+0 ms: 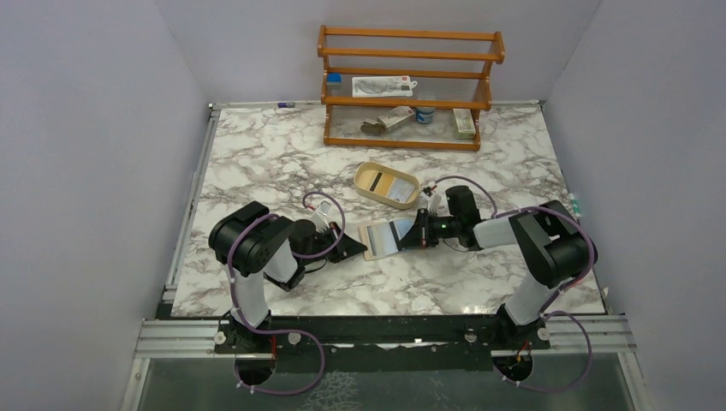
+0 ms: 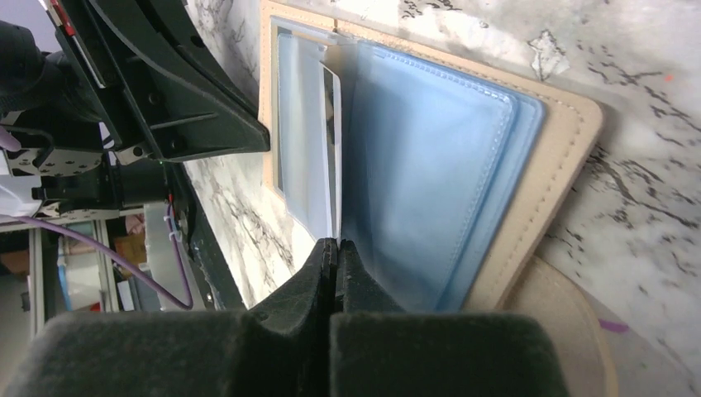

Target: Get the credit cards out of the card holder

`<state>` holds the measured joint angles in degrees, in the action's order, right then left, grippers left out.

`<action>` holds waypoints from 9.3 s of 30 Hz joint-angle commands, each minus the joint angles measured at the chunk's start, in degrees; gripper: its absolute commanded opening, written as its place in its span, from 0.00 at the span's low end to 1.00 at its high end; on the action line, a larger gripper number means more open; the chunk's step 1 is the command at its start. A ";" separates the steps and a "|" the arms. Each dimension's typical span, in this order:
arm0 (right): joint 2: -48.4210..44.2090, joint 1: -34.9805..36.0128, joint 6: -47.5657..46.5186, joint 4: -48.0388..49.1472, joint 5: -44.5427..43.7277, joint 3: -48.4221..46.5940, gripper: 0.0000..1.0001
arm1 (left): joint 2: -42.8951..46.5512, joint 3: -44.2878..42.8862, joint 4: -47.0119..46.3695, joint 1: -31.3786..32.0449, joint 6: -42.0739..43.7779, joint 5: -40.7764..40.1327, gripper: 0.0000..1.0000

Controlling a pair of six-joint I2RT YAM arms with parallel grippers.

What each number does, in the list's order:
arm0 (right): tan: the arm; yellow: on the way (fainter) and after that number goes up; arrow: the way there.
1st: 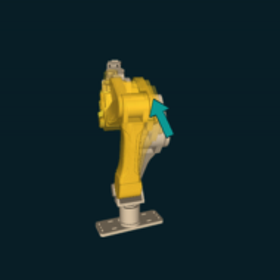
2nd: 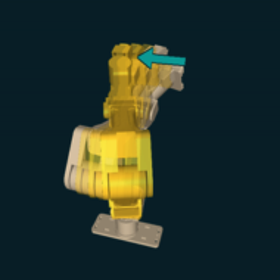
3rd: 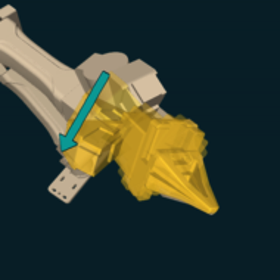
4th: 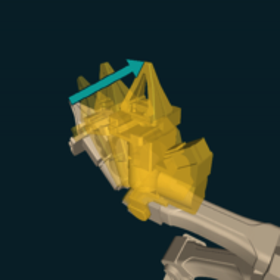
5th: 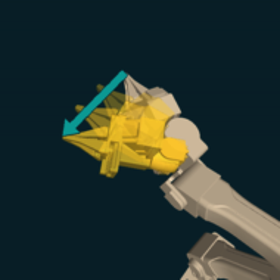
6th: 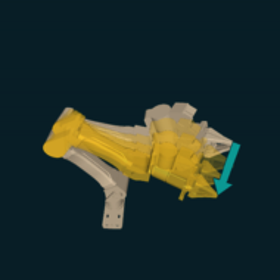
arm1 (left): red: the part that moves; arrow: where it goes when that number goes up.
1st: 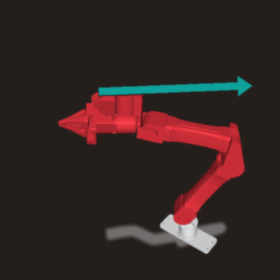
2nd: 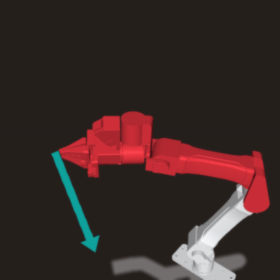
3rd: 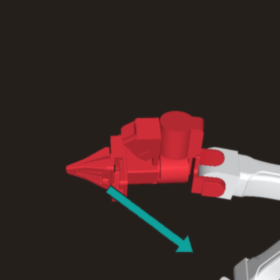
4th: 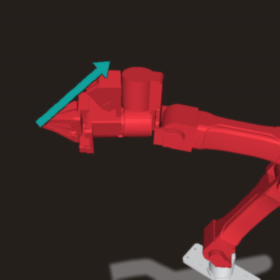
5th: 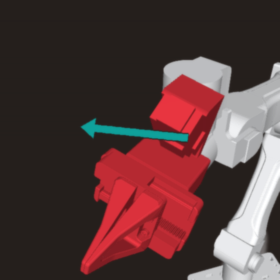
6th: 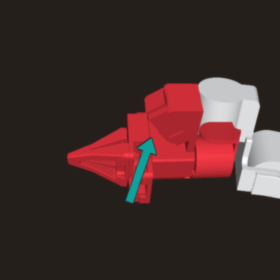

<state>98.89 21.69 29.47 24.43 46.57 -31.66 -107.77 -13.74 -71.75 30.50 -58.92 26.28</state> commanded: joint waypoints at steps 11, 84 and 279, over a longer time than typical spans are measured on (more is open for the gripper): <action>-20.70 -1.80 -2.54 -21.72 -22.39 -5.13 0.01 | -3.46 2.16 13.21 0.52 3.35 -1.85 0.00; -10.32 4.07 -0.84 -34.23 -31.12 -35.38 0.65 | 9.68 1.58 25.15 1.40 4.48 -2.44 0.00; 6.52 33.85 -7.59 -49.34 -68.18 -25.60 0.80 | 30.88 -10.96 67.56 7.02 12.42 -21.81 0.00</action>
<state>103.74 55.40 23.66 -12.64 -15.55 -61.06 -77.14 -25.43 -6.79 37.98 -47.29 6.72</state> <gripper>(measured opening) 0.802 0.006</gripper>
